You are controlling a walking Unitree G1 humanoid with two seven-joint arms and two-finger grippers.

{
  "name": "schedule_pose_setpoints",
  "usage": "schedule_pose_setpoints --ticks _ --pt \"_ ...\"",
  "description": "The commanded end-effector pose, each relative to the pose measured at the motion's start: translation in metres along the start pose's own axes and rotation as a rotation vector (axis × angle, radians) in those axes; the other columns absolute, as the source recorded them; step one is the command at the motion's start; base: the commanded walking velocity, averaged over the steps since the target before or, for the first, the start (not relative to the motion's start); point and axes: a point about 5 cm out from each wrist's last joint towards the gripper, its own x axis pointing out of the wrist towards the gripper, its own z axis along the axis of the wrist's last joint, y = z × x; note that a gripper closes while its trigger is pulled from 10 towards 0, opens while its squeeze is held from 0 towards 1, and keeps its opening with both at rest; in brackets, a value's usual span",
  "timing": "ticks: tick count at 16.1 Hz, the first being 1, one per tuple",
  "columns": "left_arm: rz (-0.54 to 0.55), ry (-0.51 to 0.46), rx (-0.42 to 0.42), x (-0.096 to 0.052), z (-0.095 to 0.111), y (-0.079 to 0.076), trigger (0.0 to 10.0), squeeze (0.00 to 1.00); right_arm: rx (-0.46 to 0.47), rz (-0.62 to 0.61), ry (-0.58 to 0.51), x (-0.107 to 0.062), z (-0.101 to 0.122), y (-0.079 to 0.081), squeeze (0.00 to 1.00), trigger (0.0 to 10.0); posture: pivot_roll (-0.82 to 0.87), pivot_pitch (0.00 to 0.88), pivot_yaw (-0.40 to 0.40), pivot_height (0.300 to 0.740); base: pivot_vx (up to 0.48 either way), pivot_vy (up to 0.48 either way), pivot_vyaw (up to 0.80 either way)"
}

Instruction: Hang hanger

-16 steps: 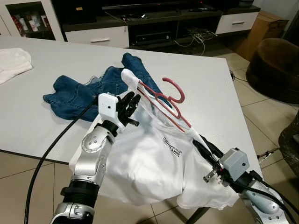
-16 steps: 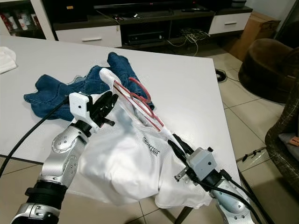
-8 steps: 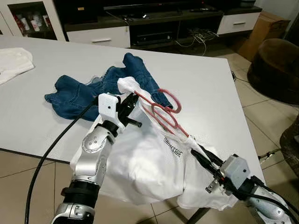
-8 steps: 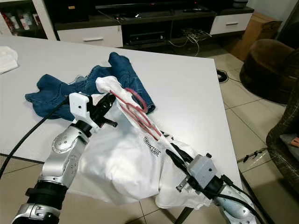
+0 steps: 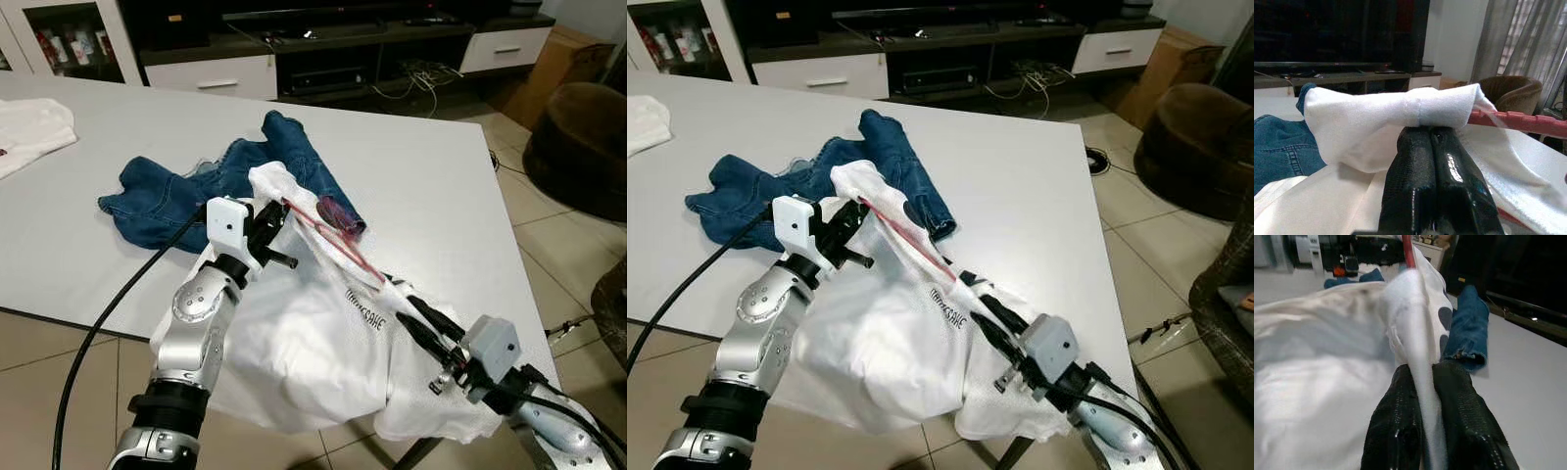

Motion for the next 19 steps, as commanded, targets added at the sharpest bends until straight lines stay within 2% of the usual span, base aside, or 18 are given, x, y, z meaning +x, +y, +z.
schedule_pose_setpoints --ticks 1,5,8,14,19 --pt "-0.017 -0.017 0.017 0.001 0.004 -0.002 0.0 0.0 0.013 -0.005 -0.018 0.001 0.005 -0.001 0.0 10.0 0.0 0.04 0.023 0.74 0.0 0.0 0.0" --pt "-0.041 -0.001 0.021 0.001 0.001 -0.006 0.0 0.0 0.017 -0.024 -0.034 0.013 0.011 -0.003 0.0 10.0 0.0 0.037 0.023 0.74 0.0 0.0 0.0" --pt "-0.079 -0.001 0.037 0.001 0.0 -0.015 0.0 0.0 0.008 -0.061 -0.021 0.025 0.013 -0.007 0.0 10.0 0.01 0.038 0.02 0.74 0.0 0.0 0.0" --pt "-0.11 0.001 0.042 -0.001 -0.003 -0.024 0.0 0.0 -0.014 -0.099 0.047 0.032 0.007 -0.011 0.0 10.0 0.01 0.04 0.016 0.74 0.0 0.0 0.0" --pt "-0.119 -0.007 0.035 0.0 -0.001 -0.027 0.0 0.0 -0.01 -0.14 0.106 0.044 0.003 -0.017 0.0 10.0 0.01 0.04 0.012 0.74 0.0 0.0 0.0"
